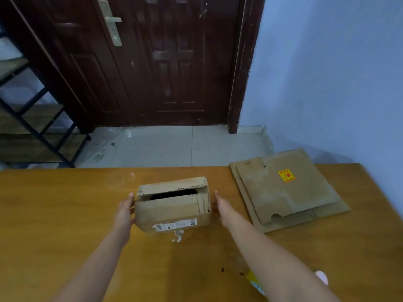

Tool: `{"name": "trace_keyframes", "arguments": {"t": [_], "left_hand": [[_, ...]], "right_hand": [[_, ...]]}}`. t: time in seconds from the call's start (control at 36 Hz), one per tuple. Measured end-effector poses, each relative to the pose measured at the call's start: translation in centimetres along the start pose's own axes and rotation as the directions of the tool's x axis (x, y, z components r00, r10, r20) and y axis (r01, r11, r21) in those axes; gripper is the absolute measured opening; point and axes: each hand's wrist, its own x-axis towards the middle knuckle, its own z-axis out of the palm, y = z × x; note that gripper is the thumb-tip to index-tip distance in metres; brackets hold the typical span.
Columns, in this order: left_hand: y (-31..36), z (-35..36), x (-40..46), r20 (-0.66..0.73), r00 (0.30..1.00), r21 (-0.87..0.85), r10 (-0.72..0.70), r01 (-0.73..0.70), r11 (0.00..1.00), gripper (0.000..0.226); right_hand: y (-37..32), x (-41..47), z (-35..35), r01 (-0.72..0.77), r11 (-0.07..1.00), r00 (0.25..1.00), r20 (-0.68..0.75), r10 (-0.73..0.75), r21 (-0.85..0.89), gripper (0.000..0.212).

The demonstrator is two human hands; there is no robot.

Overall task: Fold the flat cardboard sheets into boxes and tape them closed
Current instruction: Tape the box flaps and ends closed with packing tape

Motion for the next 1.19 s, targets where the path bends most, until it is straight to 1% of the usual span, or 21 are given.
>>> {"name": "trace_keyframes", "arguments": {"t": [0.08,0.11,0.17,0.25,0.28,0.33,0.42,0.44,0.5,0.56,0.58,0.61,0.67,0.72,0.78,0.81,0.89,1.0,1.08,1.19], "left_hand": [[0.9,1.6,-0.7,0.095,0.995,-0.012,0.037,-0.036,0.999,0.040],[1.1,2.0,-0.8,0.103,0.994,-0.033,0.031,-0.028,0.999,0.039],[1.2,2.4,-0.9,0.074,0.997,-0.078,-0.005,0.011,0.997,0.035],[1.0,2.5,-0.6,0.019,0.999,-0.082,-0.046,0.047,0.995,0.033],[0.8,2.4,-0.2,-0.008,0.999,-0.054,-0.032,0.032,0.998,0.033],[0.3,2.2,0.3,-0.055,0.998,0.031,0.039,-0.037,0.999,0.035],[0.1,2.1,0.5,-0.068,0.989,0.087,0.131,-0.125,0.988,0.038],[0.1,2.2,0.5,-0.075,0.985,0.094,0.154,-0.147,0.985,0.038],[0.5,2.7,0.6,-0.108,0.976,0.106,0.190,-0.178,0.978,0.039],[0.8,3.4,0.9,-0.135,0.964,0.114,0.230,-0.215,0.970,0.040],[1.0,3.7,0.9,-0.139,0.956,0.121,0.257,-0.241,0.963,0.039],[1.2,4.0,1.1,-0.137,0.949,0.136,0.283,-0.265,0.955,0.040],[1.7,4.6,1.4,-0.122,0.939,0.168,0.323,-0.301,0.939,0.040],[2.4,5.0,1.9,-0.093,0.929,0.215,0.357,-0.332,0.919,0.039],[2.8,5.4,2.6,-0.064,0.917,0.298,0.393,-0.358,0.885,0.039],[2.9,5.6,3.0,-0.047,0.909,0.349,0.414,-0.374,0.859,0.039],[3.2,5.7,4.4,-0.002,0.890,0.502,0.455,-0.393,0.771,0.040],[3.7,5.6,5.9,0.063,0.919,0.665,0.388,-0.329,0.670,0.046],[4.0,5.3,6.8,0.101,0.928,0.717,0.359,-0.318,0.620,0.050],[4.5,4.7,8.0,0.090,0.933,0.734,0.349,-0.299,0.610,0.050]], "right_hand": [[-0.6,-0.4,0.9,-0.006,1.000,0.996,0.090,0.007,-0.008,0.065],[-0.8,-0.3,1.1,0.003,1.000,0.994,0.110,-0.004,0.008,0.063],[-1.1,-0.3,1.3,0.010,1.000,0.992,0.127,-0.012,0.017,0.061],[-1.2,-0.3,1.5,0.065,0.997,0.994,0.092,-0.060,-0.047,0.058],[-1.2,-0.1,1.6,0.074,0.995,0.995,0.075,-0.069,-0.064,0.057],[-1.3,0.2,1.7,0.105,0.991,0.993,0.053,-0.101,-0.082,0.053],[-2.2,0.1,1.6,0.152,0.984,0.988,0.026,-0.150,-0.092,0.041],[-2.4,0.1,1.5,0.167,0.983,0.986,0.032,-0.165,-0.073,0.037],[-3.1,0.0,1.5,0.167,0.986,0.983,0.074,-0.167,0.017,0.034],[-3.9,0.2,1.2,0.132,0.977,0.978,0.140,-0.156,0.170,0.038],[-4.4,0.1,1.1,0.129,0.966,0.972,0.166,-0.168,0.226,0.041],[-5.0,0.3,0.9,0.141,0.960,0.964,0.187,-0.188,0.240,0.044],[-6.0,0.6,0.6,0.185,0.962,0.950,0.213,-0.227,0.200,0.054],[-7.0,0.3,0.8,0.236,0.967,0.942,0.224,-0.251,0.093,0.066],[-8.0,-0.1,1.3,0.265,0.964,0.937,0.237,-0.257,-0.001,0.078],[-8.4,0.1,1.5,0.286,0.957,0.937,0.224,-0.268,-0.053,0.080],[-9.1,0.4,2.4,0.329,0.928,0.940,0.158,-0.304,-0.175,0.068],[-9.4,1.3,4.2,0.307,0.923,0.951,0.121,-0.285,-0.234,0.062],[-9.4,1.7,5.2,0.320,0.910,0.948,0.090,-0.307,-0.264,0.058],[-9.7,1.9,6.4,0.348,0.896,0.937,0.080,-0.339,-0.278,0.057]]}}
